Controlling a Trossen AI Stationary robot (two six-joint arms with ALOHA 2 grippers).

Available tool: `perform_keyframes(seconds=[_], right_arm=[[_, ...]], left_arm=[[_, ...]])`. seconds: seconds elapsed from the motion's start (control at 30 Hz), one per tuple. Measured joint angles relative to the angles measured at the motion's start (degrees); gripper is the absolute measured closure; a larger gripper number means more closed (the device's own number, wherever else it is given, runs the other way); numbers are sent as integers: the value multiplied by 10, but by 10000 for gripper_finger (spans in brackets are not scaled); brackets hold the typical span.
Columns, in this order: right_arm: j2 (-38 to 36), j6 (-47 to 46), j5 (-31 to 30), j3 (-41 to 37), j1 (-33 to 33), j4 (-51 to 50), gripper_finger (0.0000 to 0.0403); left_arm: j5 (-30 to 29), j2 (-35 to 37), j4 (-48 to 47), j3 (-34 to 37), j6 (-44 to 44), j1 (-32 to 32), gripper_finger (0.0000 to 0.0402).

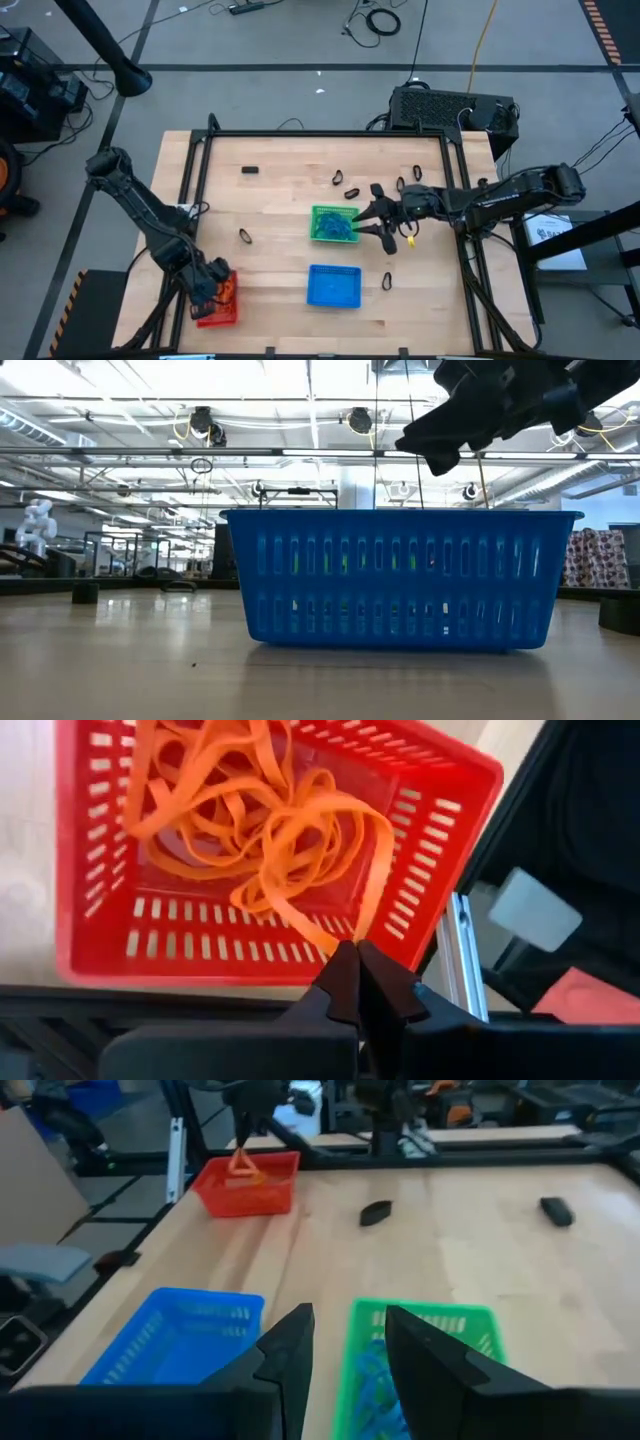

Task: Sort rubber bands into baskets
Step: Put the orange rubberband into the red bin, then put the black rubberband into the red bin

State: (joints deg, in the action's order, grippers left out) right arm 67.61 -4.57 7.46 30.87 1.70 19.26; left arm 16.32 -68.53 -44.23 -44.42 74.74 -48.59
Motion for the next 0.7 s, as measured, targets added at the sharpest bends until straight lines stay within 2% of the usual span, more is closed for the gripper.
perform_keyframes(seconds=[0.3,0.53,0.7], right_arm=[[0,-4,-5,0,44,-6,283],[0,-24,-88,0,65,-6,283],[0,-59,-94,0,67,-18,283]], left_arm=[[2,0,-6,0,0,1,376],[-7,0,-12,0,0,2,348],[-24,0,-20,0,39,5,312]])
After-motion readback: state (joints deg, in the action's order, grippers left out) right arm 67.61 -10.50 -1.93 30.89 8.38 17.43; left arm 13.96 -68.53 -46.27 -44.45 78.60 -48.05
